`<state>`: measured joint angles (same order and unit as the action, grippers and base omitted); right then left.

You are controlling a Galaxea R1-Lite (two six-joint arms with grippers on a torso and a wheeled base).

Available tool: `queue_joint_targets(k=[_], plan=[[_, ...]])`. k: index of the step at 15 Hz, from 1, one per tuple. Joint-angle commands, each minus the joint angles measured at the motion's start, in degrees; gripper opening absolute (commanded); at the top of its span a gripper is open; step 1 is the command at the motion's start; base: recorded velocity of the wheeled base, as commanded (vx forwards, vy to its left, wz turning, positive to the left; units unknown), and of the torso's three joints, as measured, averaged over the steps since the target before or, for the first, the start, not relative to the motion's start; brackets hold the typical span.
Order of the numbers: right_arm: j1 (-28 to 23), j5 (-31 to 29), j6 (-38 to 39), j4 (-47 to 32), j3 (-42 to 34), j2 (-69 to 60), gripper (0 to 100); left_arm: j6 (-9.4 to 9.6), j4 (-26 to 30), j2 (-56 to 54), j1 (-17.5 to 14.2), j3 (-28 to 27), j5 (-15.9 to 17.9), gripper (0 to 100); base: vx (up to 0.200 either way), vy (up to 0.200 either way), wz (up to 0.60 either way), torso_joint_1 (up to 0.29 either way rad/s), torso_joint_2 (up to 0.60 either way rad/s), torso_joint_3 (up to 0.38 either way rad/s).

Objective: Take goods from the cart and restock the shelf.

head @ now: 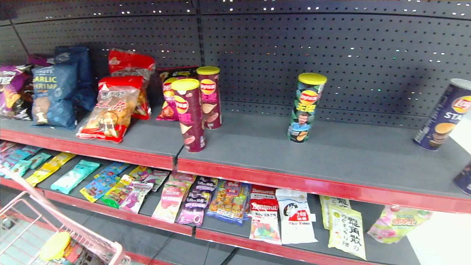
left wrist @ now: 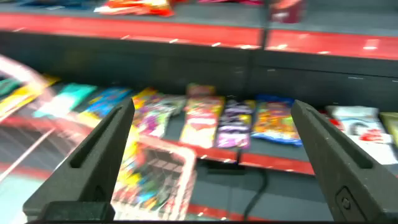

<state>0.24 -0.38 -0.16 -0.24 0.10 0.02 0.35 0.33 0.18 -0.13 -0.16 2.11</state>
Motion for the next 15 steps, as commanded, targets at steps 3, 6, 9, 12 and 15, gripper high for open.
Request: queue_joint_targets(k=[3, 6, 9, 12, 15], plan=[[0.02, 0.03, -0.11, -0.02, -0.01, -0.02, 100, 0.00, 0.02, 0.08, 0.05, -0.02, 0.00, 100, 0.000, 0.000, 0.60, -0.001, 0.00, 0.004], [0.02, 0.03, -0.11, -0.02, -0.10, -0.02, 100, 0.00, 0.02, 0.08, 0.05, -0.02, 0.00, 100, 0.000, 0.000, 0.60, 0.001, 0.00, -0.001], [0.02, 0.03, -0.02, -0.02, -0.10, -0.02, 100, 0.00, 0.02, 0.08, -0.04, -0.02, 0.00, 100, 0.000, 0.000, 0.00, 0.000, 0.00, 0.000], [0.02, 0.03, -0.02, -0.02, -0.10, -0.02, 100, 0.00, 0.02, 0.08, -0.04, -0.02, 0.00, 100, 0.000, 0.000, 0.00, 0.000, 0.00, 0.000], [0.02, 0.11, -0.02, -0.02, -0.10, -0.02, 100, 0.00, 0.02, 0.08, -0.04, -0.02, 0.00, 100, 0.000, 0.000, 0.00, -0.080, 0.19, 0.106]])
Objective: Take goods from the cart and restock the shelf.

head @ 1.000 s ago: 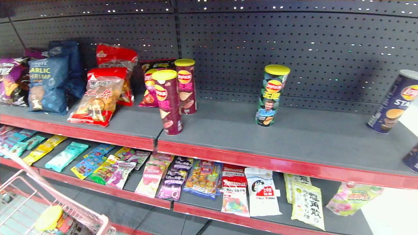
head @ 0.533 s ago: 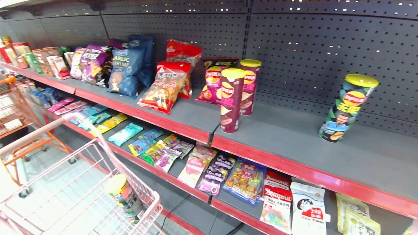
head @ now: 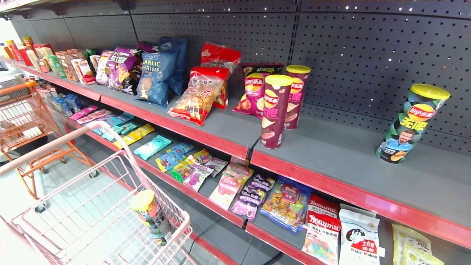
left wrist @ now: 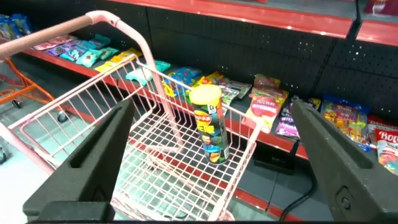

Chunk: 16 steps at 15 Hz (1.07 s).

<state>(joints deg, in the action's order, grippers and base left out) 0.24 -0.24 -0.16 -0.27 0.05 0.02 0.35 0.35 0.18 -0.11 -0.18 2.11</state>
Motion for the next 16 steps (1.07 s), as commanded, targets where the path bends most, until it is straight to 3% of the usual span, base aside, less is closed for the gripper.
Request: queue_joint_targets(k=[1, 8, 16], plan=[[0.02, -0.02, -0.02, 0.00, -0.05, -0.02, 100, 0.00, 0.00, 0.08, -0.07, 0.01, 0.00, 100, 0.000, 0.000, 0.00, -0.129, 0.35, 0.193], [0.02, -0.02, 0.07, 0.00, 0.04, -0.02, 100, 0.00, 0.00, 0.08, -0.07, 0.01, 0.00, 100, 0.000, 0.000, 0.00, -0.152, 0.39, 0.227], [0.02, -0.02, 0.07, 0.00, -0.05, -0.02, 100, 0.09, 0.00, 0.08, -0.07, 0.01, 0.00, 100, 0.000, 0.000, 0.00, -0.200, 0.53, 0.337]])
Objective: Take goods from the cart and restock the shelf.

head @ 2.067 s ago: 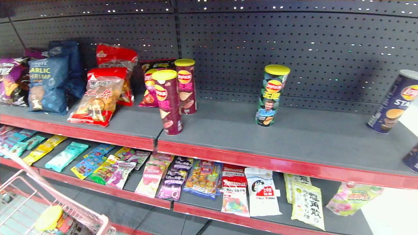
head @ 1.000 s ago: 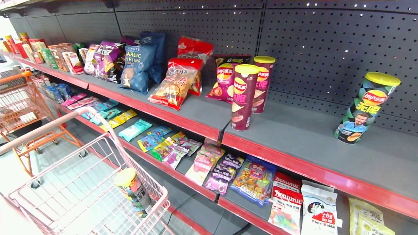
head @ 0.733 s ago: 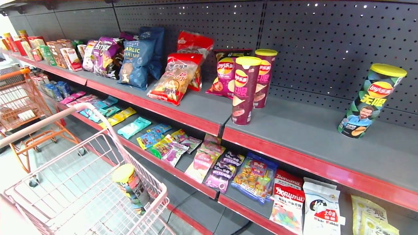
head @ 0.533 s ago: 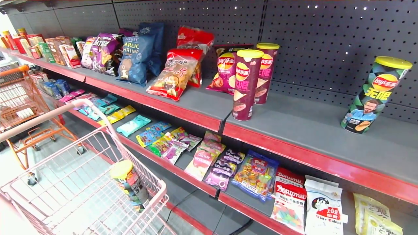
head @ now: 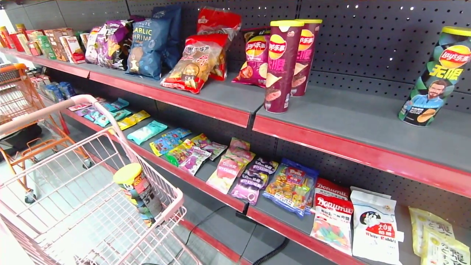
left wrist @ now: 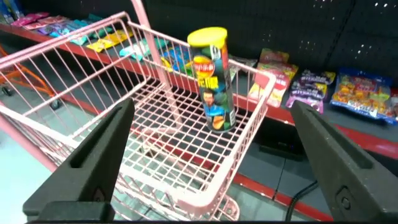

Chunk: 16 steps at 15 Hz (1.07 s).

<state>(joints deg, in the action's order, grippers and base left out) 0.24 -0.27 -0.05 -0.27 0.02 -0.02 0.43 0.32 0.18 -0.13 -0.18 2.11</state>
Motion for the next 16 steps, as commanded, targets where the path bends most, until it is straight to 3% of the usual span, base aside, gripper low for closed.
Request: queue_joint_targets(k=[1, 4, 8, 14, 15, 16], plan=[[0.02, 0.00, -0.04, 0.00, -0.02, 0.02, 100, 0.01, 0.03, 0.08, -0.04, 0.01, 0.00, 100, 0.000, 0.000, 0.00, -0.173, 0.52, 0.364], [0.02, 0.00, -0.13, 0.00, -0.02, 0.02, 100, 0.01, 0.03, 0.08, -0.04, 0.01, 0.00, 100, 0.000, 0.000, 0.00, -0.132, 0.43, 0.300], [0.02, 0.00, -0.13, 0.00, -0.02, 0.02, 100, 0.01, 0.03, 0.08, -0.04, 0.01, 0.00, 100, 0.000, 0.000, 0.60, -0.027, 0.09, 0.063], [0.02, 0.00, -0.04, 0.00, -0.02, 0.02, 100, -0.25, -0.23, -0.01, -0.04, -0.08, -0.09, 100, 0.000, 0.000, 0.00, 0.000, 0.00, 0.000], [0.02, 0.00, -0.04, 0.00, -0.02, 0.02, 100, -1.57, -0.49, 6.06, 0.13, -8.96, -2.11, 100, 0.000, 0.000, 0.00, 0.000, 0.00, 0.000], [0.02, 0.00, -0.13, 0.00, -0.02, 0.02, 100, -7.90, -0.32, 18.89, 0.13, -20.56, -5.80, 100, 0.000, 0.000, 0.00, 0.000, 0.00, 0.000]])
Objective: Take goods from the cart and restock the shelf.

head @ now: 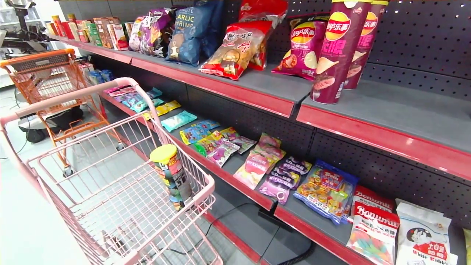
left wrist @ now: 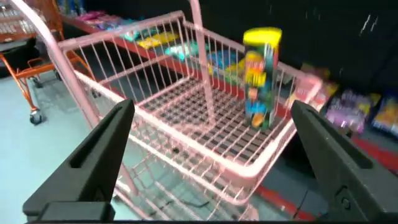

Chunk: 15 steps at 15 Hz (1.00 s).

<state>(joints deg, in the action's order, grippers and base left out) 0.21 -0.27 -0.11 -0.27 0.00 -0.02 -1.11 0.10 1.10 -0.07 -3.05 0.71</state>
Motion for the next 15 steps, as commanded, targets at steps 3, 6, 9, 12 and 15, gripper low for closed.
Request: queue_joint_targets(k=[3, 6, 9, 12, 15], plan=[[0.06, -0.08, 0.11, 0.00, 0.00, 0.02, 100, -13.13, -6.69, 40.12, -2.48, -24.99, -5.80, 100, 0.000, 0.000, 0.00, 0.000, 0.00, 0.000], [0.06, -0.08, 0.11, 0.00, 0.00, 0.02, 100, -13.48, -25.59, 60.69, -7.22, -23.67, -5.28, 100, 0.000, 0.000, 0.00, 0.000, 0.00, 0.000], [0.06, -0.08, -0.07, 0.00, 0.00, 0.02, 100, -8.29, -36.31, 75.81, -8.10, -17.17, 2.90, 100, 0.000, 0.000, 0.00, 0.000, 0.00, 0.000], [0.06, -0.08, -0.07, 0.00, 0.00, 0.02, 100, -3.55, -38.86, 84.16, -5.90, -17.61, 6.50, 100, 0.000, 0.000, 0.00, 0.000, 0.00, 0.000], [0.06, -0.08, -0.07, 0.00, 0.09, 0.02, 100, -2.14, -41.85, 86.79, -2.12, -17.61, 10.81, 100, 0.000, 0.000, 0.00, 0.000, 0.00, 0.000]])
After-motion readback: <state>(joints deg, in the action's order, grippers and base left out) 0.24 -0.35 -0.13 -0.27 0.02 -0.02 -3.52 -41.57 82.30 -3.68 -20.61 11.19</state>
